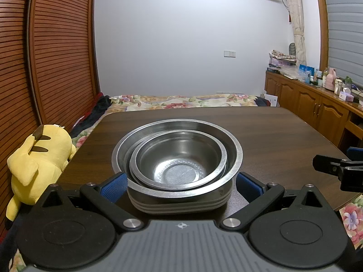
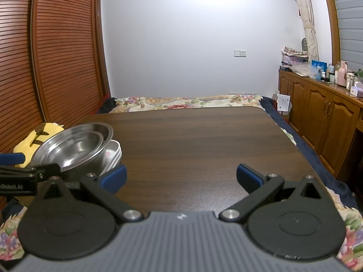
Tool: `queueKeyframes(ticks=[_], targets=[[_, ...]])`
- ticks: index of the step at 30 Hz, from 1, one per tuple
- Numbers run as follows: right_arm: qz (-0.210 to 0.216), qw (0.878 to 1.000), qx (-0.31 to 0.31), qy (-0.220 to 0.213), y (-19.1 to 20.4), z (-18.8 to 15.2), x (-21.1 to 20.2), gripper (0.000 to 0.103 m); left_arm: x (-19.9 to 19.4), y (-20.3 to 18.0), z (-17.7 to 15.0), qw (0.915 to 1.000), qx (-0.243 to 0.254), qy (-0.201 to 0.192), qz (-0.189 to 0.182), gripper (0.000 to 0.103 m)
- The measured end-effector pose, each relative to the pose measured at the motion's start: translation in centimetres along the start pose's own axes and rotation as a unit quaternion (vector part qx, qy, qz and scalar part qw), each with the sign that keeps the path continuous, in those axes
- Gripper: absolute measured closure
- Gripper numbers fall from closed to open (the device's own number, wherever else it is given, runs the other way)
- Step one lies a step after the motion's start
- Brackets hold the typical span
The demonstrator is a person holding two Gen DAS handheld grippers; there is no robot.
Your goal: Organize plates and bowls
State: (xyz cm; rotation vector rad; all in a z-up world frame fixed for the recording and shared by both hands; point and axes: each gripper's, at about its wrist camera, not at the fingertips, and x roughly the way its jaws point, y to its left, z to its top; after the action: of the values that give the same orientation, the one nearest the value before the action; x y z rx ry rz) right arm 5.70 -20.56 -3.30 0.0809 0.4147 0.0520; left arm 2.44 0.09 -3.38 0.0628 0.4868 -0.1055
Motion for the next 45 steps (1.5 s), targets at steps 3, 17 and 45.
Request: queueKeyframes(ticks=[3, 17, 45], targets=[[-0.001, 1.0, 0.0, 0.0, 0.0, -0.01, -0.01, 0.0, 0.0, 0.02, -0.01, 1.0, 0.0, -0.001, 0.0, 0.0], [0.002, 1.0, -0.002, 0.001, 0.18, 0.08, 0.04, 0.0, 0.0, 0.09, 0.03, 1.0, 0.0, 0.001, -0.001, 0.0], [0.001, 1.0, 0.0, 0.002, -0.03, 0.29, 0.09, 0.0, 0.01, 0.25, 0.19, 1.0, 0.0, 0.003, -0.002, 0.0]])
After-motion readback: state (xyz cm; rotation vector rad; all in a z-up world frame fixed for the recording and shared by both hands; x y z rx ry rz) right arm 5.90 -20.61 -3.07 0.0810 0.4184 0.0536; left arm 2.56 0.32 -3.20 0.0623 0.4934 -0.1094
